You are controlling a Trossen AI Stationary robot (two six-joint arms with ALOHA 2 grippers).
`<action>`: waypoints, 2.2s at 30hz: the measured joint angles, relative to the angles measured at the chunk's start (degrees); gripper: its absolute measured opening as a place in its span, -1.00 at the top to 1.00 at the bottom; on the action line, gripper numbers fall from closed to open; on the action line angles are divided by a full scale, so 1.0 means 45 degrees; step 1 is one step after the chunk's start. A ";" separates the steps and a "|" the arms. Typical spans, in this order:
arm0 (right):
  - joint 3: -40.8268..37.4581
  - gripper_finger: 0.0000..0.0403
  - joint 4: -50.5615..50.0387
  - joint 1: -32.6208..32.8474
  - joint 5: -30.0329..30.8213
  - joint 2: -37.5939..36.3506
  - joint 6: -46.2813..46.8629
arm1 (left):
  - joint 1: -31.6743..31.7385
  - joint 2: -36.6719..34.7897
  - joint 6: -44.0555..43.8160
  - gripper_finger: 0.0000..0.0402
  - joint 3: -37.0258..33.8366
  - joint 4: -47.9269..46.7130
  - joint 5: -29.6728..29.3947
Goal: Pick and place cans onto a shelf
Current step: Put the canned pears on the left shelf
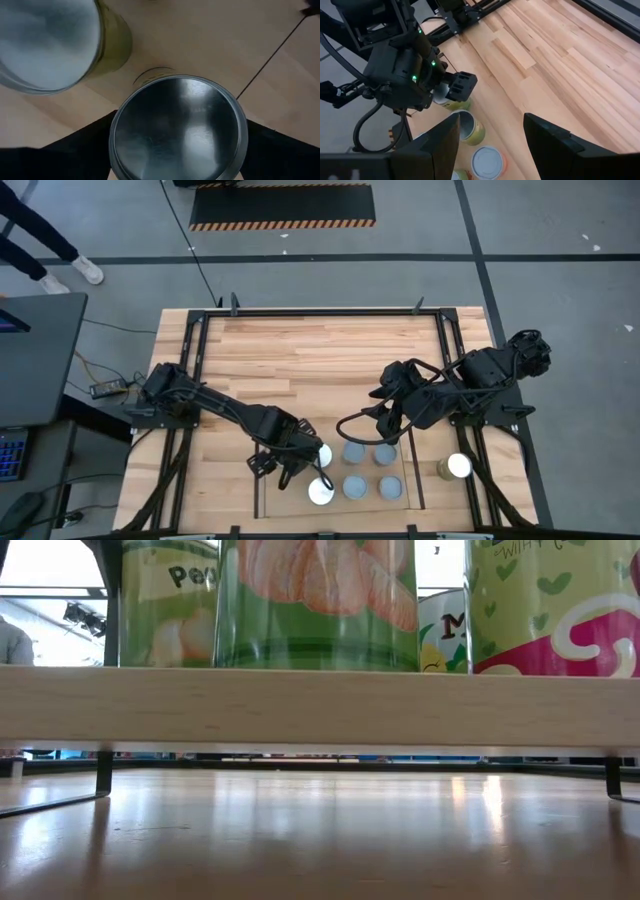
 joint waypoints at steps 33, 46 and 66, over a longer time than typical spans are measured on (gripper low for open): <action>-0.0005 -0.12 0.0021 0.0000 0.0002 0.0000 0.0022 | -0.0318 -0.0034 -0.1143 -0.76 0.2186 -0.0716 0.0082; -0.0005 -0.12 0.0082 0.0000 -0.0061 0.0000 -0.0023 | -0.0487 -0.0015 -0.0246 -0.76 0.1065 -0.0830 0.0286; -0.0005 -0.12 0.0092 0.0000 -0.0421 0.0000 0.0065 | -0.0487 -0.0015 -0.0812 -0.76 0.0986 -0.0741 0.0255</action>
